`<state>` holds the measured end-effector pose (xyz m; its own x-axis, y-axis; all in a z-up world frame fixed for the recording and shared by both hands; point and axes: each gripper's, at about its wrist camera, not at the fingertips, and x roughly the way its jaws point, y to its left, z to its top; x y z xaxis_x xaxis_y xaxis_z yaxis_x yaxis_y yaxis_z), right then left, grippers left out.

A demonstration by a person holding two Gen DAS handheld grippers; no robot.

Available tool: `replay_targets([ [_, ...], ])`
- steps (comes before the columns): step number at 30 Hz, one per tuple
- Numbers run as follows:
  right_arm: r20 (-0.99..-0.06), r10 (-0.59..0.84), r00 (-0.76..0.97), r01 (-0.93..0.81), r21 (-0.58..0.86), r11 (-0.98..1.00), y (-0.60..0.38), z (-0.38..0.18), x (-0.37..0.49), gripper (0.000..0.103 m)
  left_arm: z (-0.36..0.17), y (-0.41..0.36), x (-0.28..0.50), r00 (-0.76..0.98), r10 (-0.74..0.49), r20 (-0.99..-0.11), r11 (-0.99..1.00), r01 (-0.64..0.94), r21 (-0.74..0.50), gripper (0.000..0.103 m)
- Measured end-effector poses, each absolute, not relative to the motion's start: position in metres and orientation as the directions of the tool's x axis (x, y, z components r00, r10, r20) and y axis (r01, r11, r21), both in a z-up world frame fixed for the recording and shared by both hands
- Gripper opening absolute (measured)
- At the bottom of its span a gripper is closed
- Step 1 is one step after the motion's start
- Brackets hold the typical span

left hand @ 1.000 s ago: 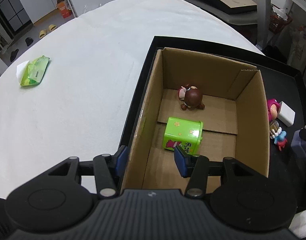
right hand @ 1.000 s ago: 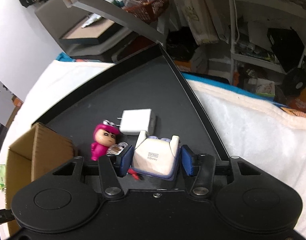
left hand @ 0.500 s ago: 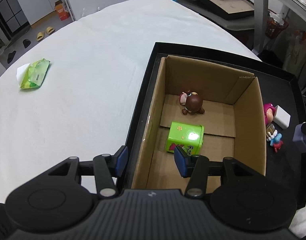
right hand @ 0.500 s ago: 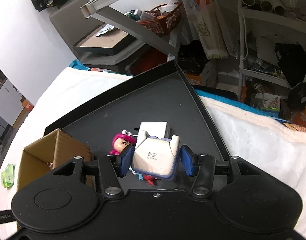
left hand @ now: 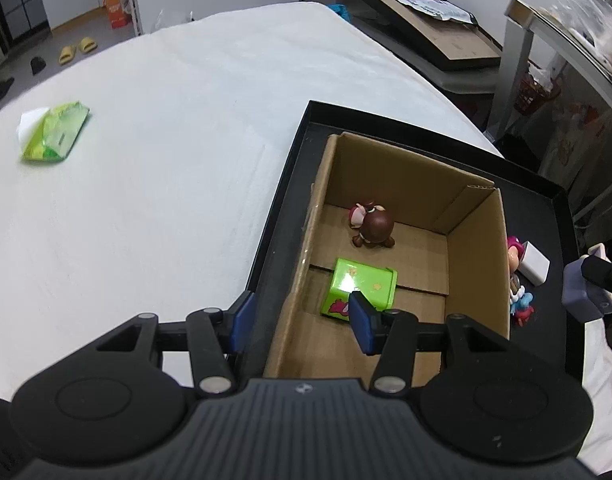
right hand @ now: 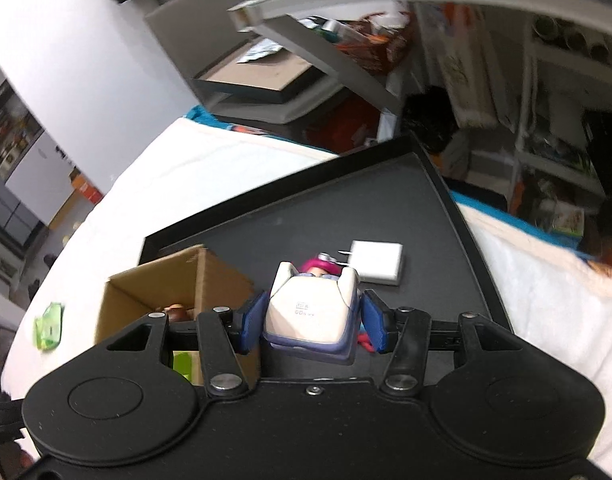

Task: Organize rigid objects
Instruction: 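Carry the white adapter with the right gripper over the box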

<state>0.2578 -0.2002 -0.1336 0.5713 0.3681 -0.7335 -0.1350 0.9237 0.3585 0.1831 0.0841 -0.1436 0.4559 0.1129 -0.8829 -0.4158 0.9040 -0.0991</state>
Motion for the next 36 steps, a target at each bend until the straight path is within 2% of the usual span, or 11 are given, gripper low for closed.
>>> replay_targets([
  [12,-0.746,0.34,0.573,-0.199,0.276,0.94,-0.158,-0.107,0.253,0.05,-0.159,0.113,0.175,0.487,0.035,-0.873,0.848,-0.476,-0.232,0.05],
  [27,-0.758,0.317,0.569,-0.313,0.157,0.937,-0.096,-0.086,0.241,0.05,-0.175,0.129,0.171,0.574,-0.051,-0.817,0.836,-0.423,-0.349,0.047],
  [36,-0.769,0.303,0.563,-0.346,0.114,0.931,-0.064,-0.093,0.239,0.05,-0.188,0.136,0.171,0.592,-0.128,-0.795,0.808,-0.403,-0.43,0.028],
])
